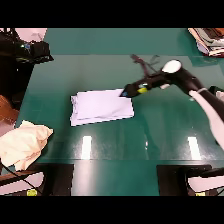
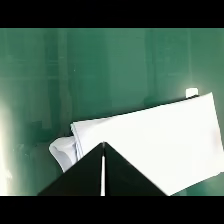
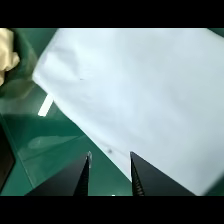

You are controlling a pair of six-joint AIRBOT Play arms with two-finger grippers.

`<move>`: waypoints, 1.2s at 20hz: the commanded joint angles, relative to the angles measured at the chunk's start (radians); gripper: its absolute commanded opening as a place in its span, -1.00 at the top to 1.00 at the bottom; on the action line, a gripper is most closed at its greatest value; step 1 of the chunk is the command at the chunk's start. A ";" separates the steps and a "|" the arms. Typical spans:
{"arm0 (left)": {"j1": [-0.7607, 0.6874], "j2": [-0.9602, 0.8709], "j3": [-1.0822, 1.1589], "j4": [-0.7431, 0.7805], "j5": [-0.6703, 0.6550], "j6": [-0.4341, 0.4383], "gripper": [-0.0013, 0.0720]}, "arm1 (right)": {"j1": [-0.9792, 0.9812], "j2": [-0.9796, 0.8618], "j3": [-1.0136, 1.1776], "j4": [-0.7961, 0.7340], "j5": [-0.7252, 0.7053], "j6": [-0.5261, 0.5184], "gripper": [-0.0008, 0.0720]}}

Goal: Fold the shirts.

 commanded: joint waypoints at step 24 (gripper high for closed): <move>-0.121 -0.006 0.000 -0.026 0.026 0.008 0.90 | -0.024 -0.217 0.147 0.099 -0.026 0.016 0.93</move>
